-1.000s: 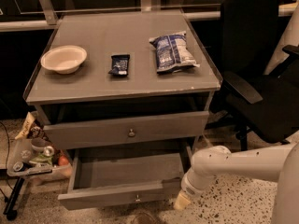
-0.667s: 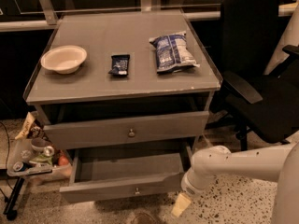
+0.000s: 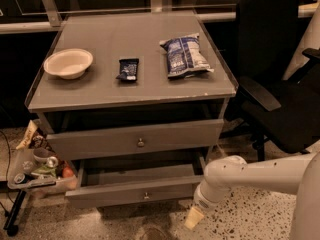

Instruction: Close middle drawer

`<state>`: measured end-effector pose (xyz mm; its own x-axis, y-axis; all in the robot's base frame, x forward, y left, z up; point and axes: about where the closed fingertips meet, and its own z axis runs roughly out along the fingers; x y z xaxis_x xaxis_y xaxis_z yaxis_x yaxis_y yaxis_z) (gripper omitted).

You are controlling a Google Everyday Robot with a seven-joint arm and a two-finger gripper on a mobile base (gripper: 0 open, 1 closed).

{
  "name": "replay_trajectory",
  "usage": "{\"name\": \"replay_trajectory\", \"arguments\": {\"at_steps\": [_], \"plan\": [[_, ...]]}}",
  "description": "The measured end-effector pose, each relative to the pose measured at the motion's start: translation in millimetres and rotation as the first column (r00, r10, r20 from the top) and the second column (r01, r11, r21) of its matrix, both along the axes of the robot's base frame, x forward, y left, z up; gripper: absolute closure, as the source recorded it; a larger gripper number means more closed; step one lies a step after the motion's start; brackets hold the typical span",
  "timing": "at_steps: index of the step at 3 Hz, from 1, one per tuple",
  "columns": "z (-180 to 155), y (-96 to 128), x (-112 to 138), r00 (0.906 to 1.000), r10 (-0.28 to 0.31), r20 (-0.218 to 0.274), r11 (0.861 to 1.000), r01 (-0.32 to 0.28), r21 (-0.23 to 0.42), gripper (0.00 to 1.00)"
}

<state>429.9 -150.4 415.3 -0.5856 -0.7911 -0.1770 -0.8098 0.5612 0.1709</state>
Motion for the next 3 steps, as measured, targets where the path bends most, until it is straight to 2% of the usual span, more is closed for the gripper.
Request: {"name": "replay_trajectory", "arguments": {"at_steps": [2, 3], "plan": [[0.0, 0.0, 0.1, 1.0, 0.0, 0.0, 1.0, 0.0, 0.0, 0.65], [0.7, 5.9, 22.8, 0.9991, 0.018, 0.038, 1.0, -0.018, -0.004, 0.88]]}}
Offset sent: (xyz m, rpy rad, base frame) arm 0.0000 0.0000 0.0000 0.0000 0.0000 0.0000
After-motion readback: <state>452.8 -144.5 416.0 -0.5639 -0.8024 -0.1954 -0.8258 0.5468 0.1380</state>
